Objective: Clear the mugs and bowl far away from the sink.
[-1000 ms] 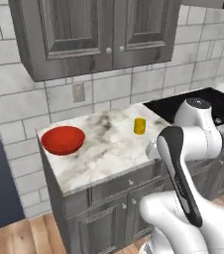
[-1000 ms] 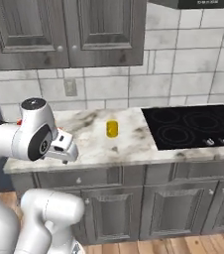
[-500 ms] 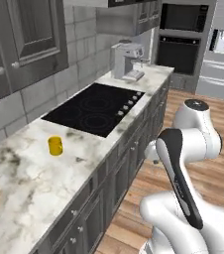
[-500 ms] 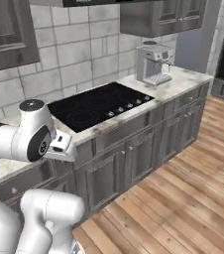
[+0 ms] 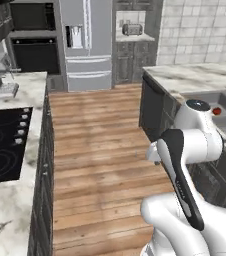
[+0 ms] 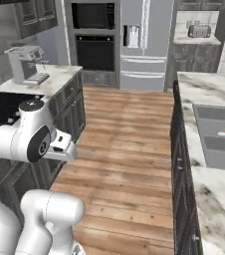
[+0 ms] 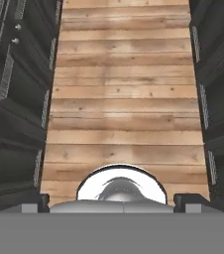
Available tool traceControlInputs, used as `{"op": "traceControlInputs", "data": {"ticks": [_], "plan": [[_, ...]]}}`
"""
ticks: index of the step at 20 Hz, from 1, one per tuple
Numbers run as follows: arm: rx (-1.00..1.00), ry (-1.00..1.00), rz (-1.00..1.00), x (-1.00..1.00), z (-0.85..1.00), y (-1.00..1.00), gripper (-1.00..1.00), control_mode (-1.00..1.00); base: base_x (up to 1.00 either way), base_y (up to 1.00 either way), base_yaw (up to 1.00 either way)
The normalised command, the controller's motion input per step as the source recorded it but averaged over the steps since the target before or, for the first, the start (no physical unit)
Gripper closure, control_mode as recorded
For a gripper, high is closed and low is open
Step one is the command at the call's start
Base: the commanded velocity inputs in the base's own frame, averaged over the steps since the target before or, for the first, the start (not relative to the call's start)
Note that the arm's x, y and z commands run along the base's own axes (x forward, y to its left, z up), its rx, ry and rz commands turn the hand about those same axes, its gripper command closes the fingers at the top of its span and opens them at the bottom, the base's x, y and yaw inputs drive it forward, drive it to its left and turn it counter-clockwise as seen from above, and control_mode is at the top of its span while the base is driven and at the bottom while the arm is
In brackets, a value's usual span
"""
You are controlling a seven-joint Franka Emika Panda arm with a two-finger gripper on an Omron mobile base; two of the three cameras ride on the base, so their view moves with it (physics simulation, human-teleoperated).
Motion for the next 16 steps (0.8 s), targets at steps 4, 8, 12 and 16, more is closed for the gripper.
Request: {"op": "traceControlInputs", "data": {"ticks": [4, 8, 12, 16], "plan": [[0.0, 0.0, 0.0, 0.0, 0.0, 0.0, -1.0, 1.0, 0.0, 0.0, -0.99], [0.0, 0.0, 0.0, 0.0, 0.0, 0.0, -1.0, 1.0, 0.0, 0.0, -0.98], [0.0, 0.0, 0.0, 0.0, 0.0, 0.0, -1.0, 1.0, 0.0, 0.0, -1.0], [0.0, 0.0, 0.0, 0.0, 0.0, 0.0, -1.0, 1.0, 0.0, 0.0, -0.99]]}}
